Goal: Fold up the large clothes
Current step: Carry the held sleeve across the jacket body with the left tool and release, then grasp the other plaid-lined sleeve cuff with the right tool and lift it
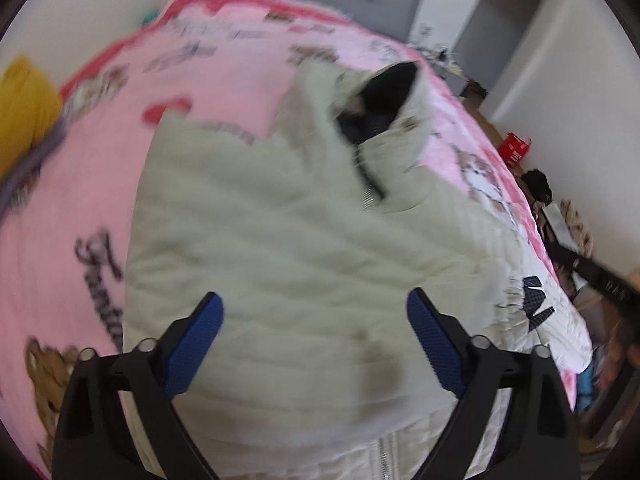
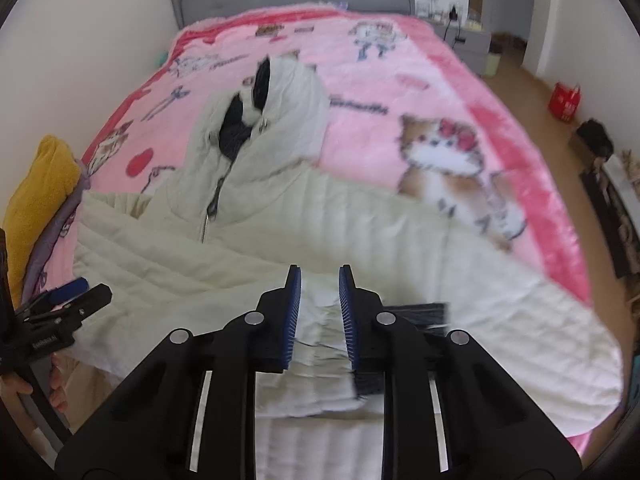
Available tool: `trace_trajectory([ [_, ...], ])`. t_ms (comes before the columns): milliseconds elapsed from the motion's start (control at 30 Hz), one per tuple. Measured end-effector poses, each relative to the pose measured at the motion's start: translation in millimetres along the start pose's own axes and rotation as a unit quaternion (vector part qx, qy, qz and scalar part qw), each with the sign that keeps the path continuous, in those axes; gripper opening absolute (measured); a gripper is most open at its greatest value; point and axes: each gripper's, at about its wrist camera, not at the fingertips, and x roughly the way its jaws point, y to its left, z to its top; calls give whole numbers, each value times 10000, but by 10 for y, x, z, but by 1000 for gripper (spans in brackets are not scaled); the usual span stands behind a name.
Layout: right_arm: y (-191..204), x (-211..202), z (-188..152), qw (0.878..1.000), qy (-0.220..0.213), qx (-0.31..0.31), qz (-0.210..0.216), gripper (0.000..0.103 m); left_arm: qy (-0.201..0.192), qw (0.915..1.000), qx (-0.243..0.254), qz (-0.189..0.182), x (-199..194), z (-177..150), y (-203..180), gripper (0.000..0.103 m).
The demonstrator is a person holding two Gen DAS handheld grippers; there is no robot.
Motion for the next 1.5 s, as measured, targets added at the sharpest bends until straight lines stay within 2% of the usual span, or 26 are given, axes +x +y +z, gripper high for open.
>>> trace_trajectory([
  [33,17,144,-55,9997,224,20,-20,15,117,9998,-141,-26,63,-27,101,76],
  [100,20,352,-222,9981,608,17,-118,12,109,9997,-230,25,142,-113,213,75],
  [167,3,482,-415,9948,956,-73,-334,4,67,9999,3,149,211,-193,205,75],
  [200,-25,523,-512,9930,1124,-67,-351,4,146,9996,97,202,274,-228,194,75],
  [300,-38,513,-692,9934,1082,-25,-379,4,345,9986,179,347,443,-363,176,75],
  [433,-14,555,-865,9926,1029,-223,-606,3,344,9992,-95,181,538,-347,259,75],
  [500,-33,608,-868,9919,1091,-95,-650,3,410,9990,-137,93,587,-312,289,75],
  [567,-46,631,-793,9906,1188,38,-679,3,432,9989,34,155,592,-312,264,75],
  [633,-69,558,-735,9920,1108,103,-596,4,408,9988,167,194,514,-292,235,76],
  [700,-103,341,-697,9964,759,231,-310,11,308,9994,80,144,316,-261,228,78],
  [767,-127,76,-697,9984,380,400,-102,41,194,9997,-149,-51,137,-244,225,89],
  [800,-148,-97,-716,9986,95,505,-145,64,179,9995,-241,-121,50,-243,188,91],
  [833,-176,-250,-745,9979,-145,606,-163,71,223,9994,-240,-134,-2,-259,145,94],
  [900,-287,-544,-839,9950,-511,830,-204,77,199,9997,14,-148,-130,-316,-23,94],
  [933,-385,-693,-909,9922,-659,990,-369,88,121,9998,147,-91,-196,-349,-111,97],
  [1000,-659,-970,-1092,9818,-995,1411,-790,92,-317,9979,546,108,-359,-413,-484,98],
  [1033,-877,-1118,-1223,9726,-1169,1750,-987,94,-492,9962,714,109,-427,-443,-663,98],
  [1100,-1329,-1306,-1475,9533,-1314,2401,-1274,95,-657,9908,1160,-240,-485,-520,-1117,98],
  [1167,-1800,-1420,-1708,9354,-1250,2971,-1456,95,-630,9843,1588,-455,-469,-635,-1580,98],
  [1233,-2349,-1547,-1998,9087,-1361,3624,-1564,95,-540,9785,1915,-549,-372,-742,-1945,98],
  [1333,-3122,-1603,-2371,8596,-1420,4631,-1627,95,-405,9727,2240,-459,-268,-931,-2362,98],
  [1367,-3375,-1582,-2499,8411,-1422,4971,-1587,95,-286,9728,2267,-393,-234,-1004,-2471,98],
  [1400,-3570,-1546,-2589,8283,-1434,5201,-1515,95,-174,9741,2217,-417,-203,-1051,-2542,98],
  [1467,-3870,-1448,-2676,8140,-1334,5428,-1584,91,-16,9778,2030,-522,-157,-1111,-2595,98],
  [1500,-4028,-1379,-2702,8088,-1234,5513,-1636,86,59,9791,1962,-524,-143,-1136,-2619,98],
])
